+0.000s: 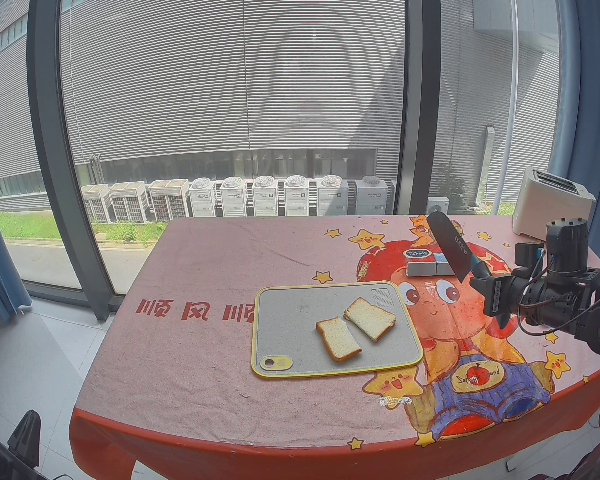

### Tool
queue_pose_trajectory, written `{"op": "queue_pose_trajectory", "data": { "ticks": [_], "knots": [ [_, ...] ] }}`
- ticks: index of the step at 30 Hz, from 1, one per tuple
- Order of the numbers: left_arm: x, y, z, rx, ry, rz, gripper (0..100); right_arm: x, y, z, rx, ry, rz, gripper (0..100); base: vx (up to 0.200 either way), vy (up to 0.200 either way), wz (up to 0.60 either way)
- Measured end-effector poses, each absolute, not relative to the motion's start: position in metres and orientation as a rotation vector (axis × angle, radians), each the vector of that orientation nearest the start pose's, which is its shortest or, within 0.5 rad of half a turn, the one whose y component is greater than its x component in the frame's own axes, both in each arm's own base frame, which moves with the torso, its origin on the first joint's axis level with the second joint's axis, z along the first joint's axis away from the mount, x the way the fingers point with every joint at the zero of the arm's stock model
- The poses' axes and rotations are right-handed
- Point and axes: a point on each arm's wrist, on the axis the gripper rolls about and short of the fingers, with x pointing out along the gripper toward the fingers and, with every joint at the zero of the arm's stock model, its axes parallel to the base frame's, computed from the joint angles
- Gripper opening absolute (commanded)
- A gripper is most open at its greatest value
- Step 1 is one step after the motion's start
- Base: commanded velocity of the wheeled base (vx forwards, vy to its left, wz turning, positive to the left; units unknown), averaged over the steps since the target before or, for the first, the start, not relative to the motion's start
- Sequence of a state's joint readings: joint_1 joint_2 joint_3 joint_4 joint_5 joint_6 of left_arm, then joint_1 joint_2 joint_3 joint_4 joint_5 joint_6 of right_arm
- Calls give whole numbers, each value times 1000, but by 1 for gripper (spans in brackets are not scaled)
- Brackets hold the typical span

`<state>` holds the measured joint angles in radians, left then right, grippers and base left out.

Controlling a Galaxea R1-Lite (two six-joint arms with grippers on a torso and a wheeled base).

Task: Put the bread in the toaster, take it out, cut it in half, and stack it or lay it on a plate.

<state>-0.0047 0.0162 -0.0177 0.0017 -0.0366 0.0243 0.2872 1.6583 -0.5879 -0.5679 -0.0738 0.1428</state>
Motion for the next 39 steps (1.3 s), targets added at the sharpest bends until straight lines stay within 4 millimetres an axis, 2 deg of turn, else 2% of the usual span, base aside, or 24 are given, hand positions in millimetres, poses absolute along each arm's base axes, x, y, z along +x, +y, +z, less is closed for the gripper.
{"op": "queue_pose_trajectory", "data": {
  "ticks": [39],
  "knots": [
    [-23, -1, 81, 24, 0, -41, 0, 271, 68, 118, 58, 558, 135, 0, 0, 0, 0]
  ]
}}
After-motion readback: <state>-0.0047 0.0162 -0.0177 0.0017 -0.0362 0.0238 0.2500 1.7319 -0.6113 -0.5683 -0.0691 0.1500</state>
